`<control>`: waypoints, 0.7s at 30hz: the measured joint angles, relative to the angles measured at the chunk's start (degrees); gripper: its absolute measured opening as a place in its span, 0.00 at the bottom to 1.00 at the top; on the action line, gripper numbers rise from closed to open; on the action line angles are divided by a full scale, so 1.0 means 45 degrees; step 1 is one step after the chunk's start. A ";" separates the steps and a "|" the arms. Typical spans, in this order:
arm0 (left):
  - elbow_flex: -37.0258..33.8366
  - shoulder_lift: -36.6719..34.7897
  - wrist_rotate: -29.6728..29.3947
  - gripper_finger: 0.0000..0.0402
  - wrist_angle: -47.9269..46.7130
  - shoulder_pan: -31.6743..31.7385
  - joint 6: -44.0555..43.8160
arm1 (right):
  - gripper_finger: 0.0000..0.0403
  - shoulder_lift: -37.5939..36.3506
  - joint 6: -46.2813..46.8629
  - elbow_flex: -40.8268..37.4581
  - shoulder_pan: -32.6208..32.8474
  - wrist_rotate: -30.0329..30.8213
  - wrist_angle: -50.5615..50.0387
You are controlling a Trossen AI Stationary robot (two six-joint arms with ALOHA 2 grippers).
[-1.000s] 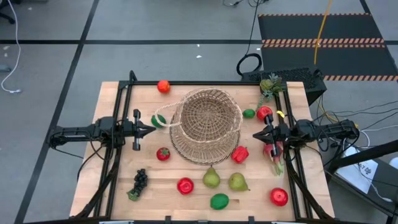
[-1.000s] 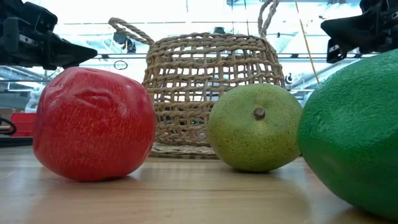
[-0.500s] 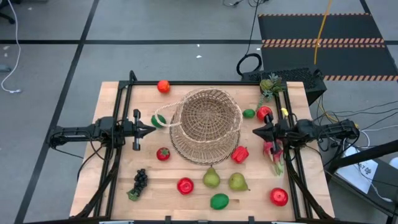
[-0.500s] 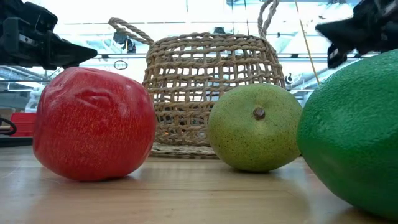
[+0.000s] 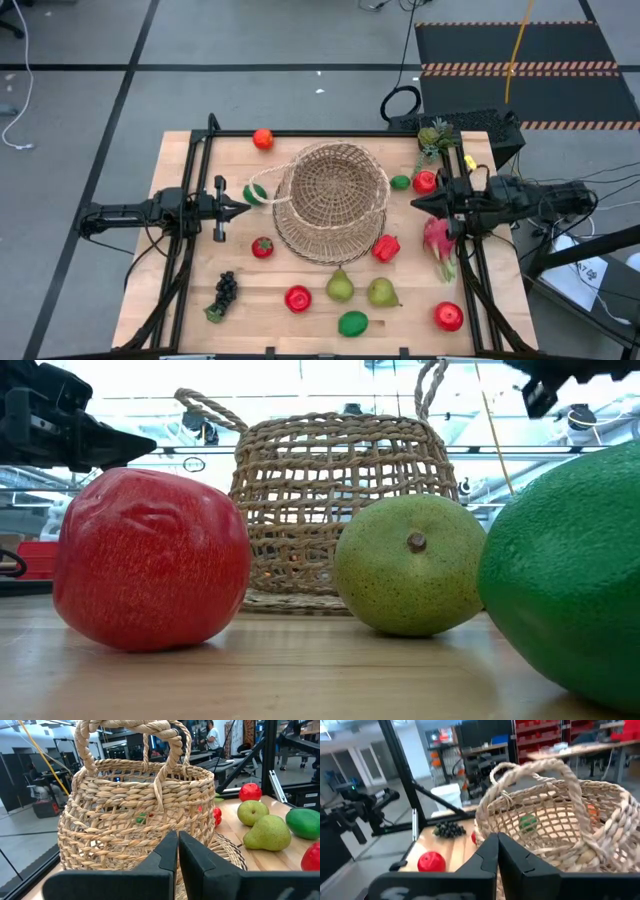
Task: Build produce basket
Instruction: Put the top right red apple into the basket
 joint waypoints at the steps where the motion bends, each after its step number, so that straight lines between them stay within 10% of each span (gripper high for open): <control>1: -0.0001 0.0000 0.0004 0.05 -0.0024 0.0000 0.0000 | 0.00 0.0334 0.0065 0.0606 0.0000 0.0015 -0.0435; 12: 0.0000 0.0001 -0.0001 0.05 -0.0009 0.0000 0.0000 | 0.00 0.3692 0.0592 0.6638 0.0000 0.0024 -0.4874; 21: -0.0001 0.0003 -0.0005 0.05 -0.0009 0.0000 0.0000 | 0.00 0.4457 0.0559 0.8158 0.0000 0.0011 -0.5808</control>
